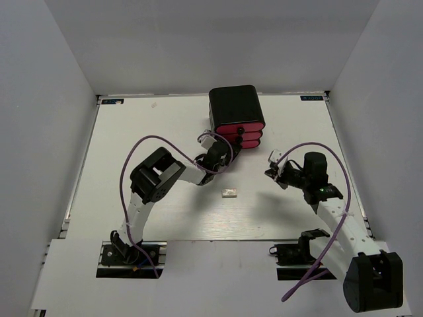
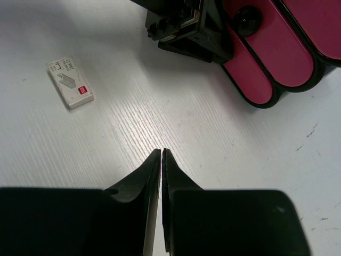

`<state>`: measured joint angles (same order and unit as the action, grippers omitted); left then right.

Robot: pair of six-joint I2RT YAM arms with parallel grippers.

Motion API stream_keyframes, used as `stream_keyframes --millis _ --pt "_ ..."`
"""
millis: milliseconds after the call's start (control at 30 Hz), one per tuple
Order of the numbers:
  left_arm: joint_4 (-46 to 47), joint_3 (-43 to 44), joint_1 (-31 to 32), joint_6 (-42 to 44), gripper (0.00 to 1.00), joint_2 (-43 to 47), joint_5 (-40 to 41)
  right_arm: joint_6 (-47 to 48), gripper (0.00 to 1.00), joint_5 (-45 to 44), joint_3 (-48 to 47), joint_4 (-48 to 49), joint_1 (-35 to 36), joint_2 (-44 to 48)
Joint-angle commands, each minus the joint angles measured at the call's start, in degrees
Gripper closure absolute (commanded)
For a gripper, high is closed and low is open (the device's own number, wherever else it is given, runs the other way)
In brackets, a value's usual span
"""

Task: Sort the stationery into containers
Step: Open the drawer

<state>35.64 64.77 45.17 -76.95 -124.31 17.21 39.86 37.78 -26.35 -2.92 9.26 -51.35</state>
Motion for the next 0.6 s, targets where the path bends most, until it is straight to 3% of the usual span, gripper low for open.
stream_keyframes --millis 0,100,300,567 --pt "-1.62 0.71 -0.26 -0.04 0.6 0.03 0.28 0.4 0.9 1.77 0.42 0.46 -0.38 0.73" --pt "-1.62 0.18 -0.26 -0.04 0.69 0.03 0.28 0.83 0.9 1.86 0.51 0.37 -0.38 0.64" --pt "0.4 -5.43 0.88 -0.04 0.72 2.75 -0.34 3.03 0.89 2.56 1.3 -0.51 -0.29 0.99" --pt "3.03 -13.26 2.73 -0.04 0.75 7.68 -2.45 6.54 0.72 4.4 2.53 -2.09 -0.55 1.17"
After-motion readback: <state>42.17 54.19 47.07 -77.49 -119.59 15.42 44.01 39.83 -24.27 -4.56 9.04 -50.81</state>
